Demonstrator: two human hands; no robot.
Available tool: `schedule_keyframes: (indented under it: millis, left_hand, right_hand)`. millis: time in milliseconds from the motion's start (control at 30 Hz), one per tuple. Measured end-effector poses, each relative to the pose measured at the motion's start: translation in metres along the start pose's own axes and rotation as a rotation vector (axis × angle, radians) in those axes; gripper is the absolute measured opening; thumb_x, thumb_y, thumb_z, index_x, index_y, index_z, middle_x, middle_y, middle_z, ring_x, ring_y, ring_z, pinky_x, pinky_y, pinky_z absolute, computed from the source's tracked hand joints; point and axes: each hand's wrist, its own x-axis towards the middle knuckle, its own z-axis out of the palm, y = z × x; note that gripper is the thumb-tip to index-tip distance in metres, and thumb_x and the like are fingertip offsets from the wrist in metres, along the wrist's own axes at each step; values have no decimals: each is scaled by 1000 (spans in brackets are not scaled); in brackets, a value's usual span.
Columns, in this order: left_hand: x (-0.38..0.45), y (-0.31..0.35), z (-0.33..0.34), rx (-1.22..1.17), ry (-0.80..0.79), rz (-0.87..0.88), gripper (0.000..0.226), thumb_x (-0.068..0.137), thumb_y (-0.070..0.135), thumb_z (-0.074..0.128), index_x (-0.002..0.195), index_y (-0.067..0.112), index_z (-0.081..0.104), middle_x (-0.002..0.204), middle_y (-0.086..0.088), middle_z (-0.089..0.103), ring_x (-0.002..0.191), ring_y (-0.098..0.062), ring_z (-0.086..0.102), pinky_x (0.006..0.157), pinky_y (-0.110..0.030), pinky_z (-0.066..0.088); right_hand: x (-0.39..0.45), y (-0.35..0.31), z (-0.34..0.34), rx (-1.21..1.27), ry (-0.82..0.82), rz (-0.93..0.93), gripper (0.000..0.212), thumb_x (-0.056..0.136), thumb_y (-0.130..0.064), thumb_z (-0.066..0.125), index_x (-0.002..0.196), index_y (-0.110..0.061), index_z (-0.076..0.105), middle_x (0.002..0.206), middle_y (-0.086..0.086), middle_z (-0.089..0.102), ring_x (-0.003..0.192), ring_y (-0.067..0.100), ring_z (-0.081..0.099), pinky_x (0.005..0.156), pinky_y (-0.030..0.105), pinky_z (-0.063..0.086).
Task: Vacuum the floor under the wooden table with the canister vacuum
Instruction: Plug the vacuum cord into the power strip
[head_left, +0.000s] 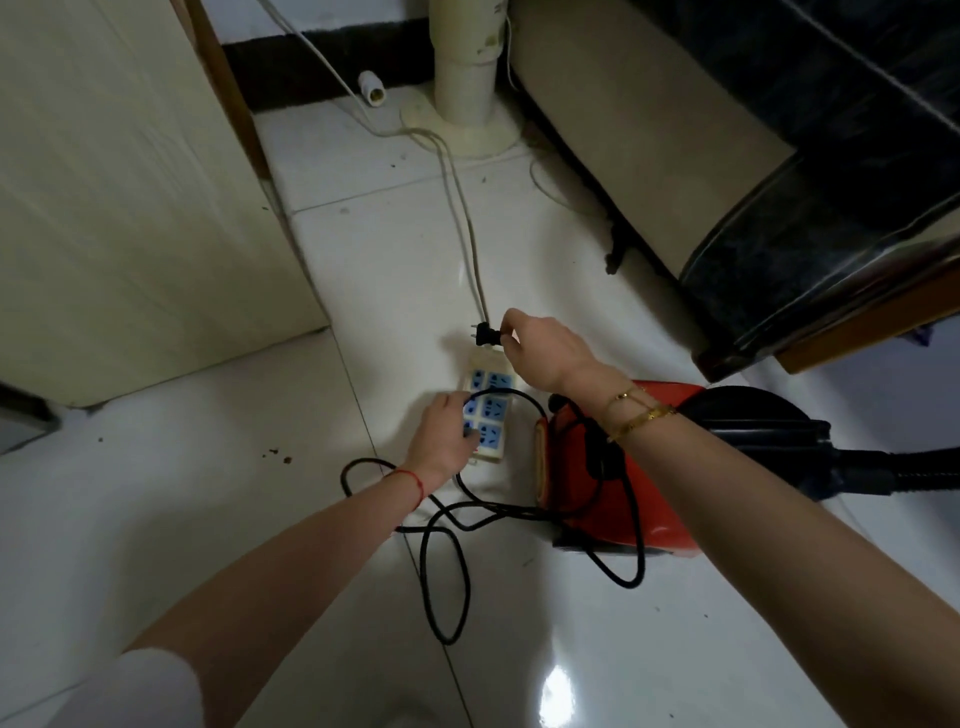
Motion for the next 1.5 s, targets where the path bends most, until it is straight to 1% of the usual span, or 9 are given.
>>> schedule_keyframes:
  millis: [133, 300, 400, 600, 767, 867, 1033, 1200, 1500]
  left_hand:
    - [-13, 6, 11, -206, 247, 8, 10, 93, 24, 57, 93, 14, 58, 83, -2, 61, 76, -16, 58, 63, -23, 46]
    - [-19, 19, 28, -393, 231, -204, 40, 88, 29, 63, 59, 5, 50, 58, -16, 61, 50, -18, 54, 54, -39, 54]
    - [-16, 25, 32, -424, 138, -406, 40, 67, 43, 79, 82, 17, 52, 76, -4, 67, 66, -20, 66, 60, -33, 57]
    - [-23, 36, 47, -622, 197, -542, 96, 70, 30, 82, 139, 19, 16, 107, -3, 56, 90, -21, 60, 74, -29, 47]
    - [-25, 32, 59, -609, 242, -492, 63, 81, 19, 72, 131, 18, 34, 111, -8, 62, 90, -22, 63, 81, -39, 53]
    - [-28, 28, 56, -583, 267, -474, 51, 84, 6, 66, 125, 18, 39, 102, -2, 63, 78, -15, 61, 60, -27, 50]
    - [-30, 19, 43, -450, 297, -412, 49, 68, 25, 82, 100, 26, 45, 88, 5, 64, 76, -18, 64, 61, -33, 56]
    - [-18, 13, 20, -210, 330, -399, 52, 69, 34, 75, 113, 21, 49, 103, -1, 55, 77, -15, 45, 57, -25, 33]
    - [6, -32, -18, -70, 316, -325, 72, 70, 31, 76, 132, 22, 42, 116, -8, 43, 92, -27, 56, 66, -27, 37]
  right_hand:
    - [10, 5, 6, 30, 1, 38, 26, 99, -24, 34, 115, -8, 49, 97, 13, 59, 78, 27, 49, 64, 33, 35]
    - [16, 4, 16, 91, -23, 59, 25, 99, -22, 35, 112, -5, 48, 90, 10, 55, 75, 28, 49, 62, 31, 34]
    - [16, 1, 19, 138, -38, 51, 26, 99, -23, 36, 112, -4, 48, 89, 11, 56, 74, 28, 51, 61, 31, 35]
    - [13, -1, 23, 187, -80, 29, 26, 99, -23, 36, 112, -4, 48, 96, 16, 60, 73, 27, 52, 61, 32, 38]
    - [7, 3, 29, 163, -101, 30, 27, 100, -24, 36, 114, -4, 48, 102, 17, 61, 77, 27, 53, 64, 33, 39]
    - [3, 8, 33, 135, -93, 33, 28, 100, -26, 36, 114, -6, 49, 103, 16, 61, 80, 27, 53, 65, 33, 39]
    - [4, 11, 38, 71, -62, 7, 27, 100, -32, 39, 111, -9, 50, 100, 13, 62, 85, 30, 55, 66, 33, 37]
    - [16, -1, 42, -54, -28, -56, 25, 97, -31, 45, 108, -13, 60, 106, 10, 64, 95, 30, 59, 68, 30, 37]
    - [55, -46, 58, -386, -74, -203, 29, 100, -29, 42, 114, -12, 61, 115, 9, 64, 105, 27, 61, 76, 31, 41]
